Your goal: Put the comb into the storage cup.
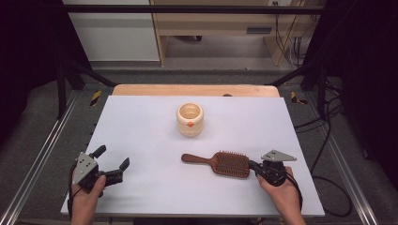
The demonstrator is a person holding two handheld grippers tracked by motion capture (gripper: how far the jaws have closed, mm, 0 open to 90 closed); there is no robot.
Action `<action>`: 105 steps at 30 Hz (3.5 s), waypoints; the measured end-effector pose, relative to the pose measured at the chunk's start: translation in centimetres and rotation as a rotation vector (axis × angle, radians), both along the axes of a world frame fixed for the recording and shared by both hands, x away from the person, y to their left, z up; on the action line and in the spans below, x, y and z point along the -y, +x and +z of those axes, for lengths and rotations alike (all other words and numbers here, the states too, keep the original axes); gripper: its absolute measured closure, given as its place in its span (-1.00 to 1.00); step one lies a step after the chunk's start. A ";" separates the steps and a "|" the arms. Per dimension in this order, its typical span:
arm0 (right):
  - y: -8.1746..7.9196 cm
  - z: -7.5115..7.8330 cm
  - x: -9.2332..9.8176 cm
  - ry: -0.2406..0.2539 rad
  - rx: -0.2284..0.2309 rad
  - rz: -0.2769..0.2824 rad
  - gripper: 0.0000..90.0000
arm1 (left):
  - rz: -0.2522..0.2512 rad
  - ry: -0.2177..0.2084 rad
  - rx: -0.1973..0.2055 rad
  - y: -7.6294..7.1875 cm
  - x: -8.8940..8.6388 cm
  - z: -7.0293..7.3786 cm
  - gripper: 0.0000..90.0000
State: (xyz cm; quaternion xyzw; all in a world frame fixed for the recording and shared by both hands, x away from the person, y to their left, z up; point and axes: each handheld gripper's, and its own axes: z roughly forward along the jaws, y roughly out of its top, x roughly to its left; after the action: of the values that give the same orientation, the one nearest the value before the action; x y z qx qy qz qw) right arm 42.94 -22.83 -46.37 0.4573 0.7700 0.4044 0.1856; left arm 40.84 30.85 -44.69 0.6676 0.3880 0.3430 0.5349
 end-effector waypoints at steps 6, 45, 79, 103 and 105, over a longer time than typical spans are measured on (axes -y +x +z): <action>0.3 0.1 -0.1 -0.002 -0.006 -0.010 1.00 | 0.003 -0.007 0.003 -0.1 -0.2 0.0 -0.96; 2.8 0.5 -1.0 -0.029 -0.024 0.008 1.00 | 0.017 -0.005 -0.003 0.2 -0.5 -0.1 -0.96; 4.9 0.9 -1.8 -0.039 -0.038 -0.013 1.00 | 0.012 -0.005 -0.003 0.3 -0.4 -0.1 -0.96; 6.7 1.0 -2.6 -0.048 -0.042 -0.012 1.00 | 0.013 -0.006 -0.005 0.2 -0.4 -0.1 -0.96; 6.6 1.0 -2.6 -0.048 -0.041 -0.012 1.00 | 0.014 -0.003 -0.003 0.2 -0.3 -0.1 -0.96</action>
State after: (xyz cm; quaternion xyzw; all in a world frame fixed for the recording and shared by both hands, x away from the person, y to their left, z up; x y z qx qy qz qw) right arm 49.57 -20.19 -45.38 0.4656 0.7803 0.3753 0.1832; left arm 41.06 31.19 -44.76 0.6648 0.3940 0.3449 0.5329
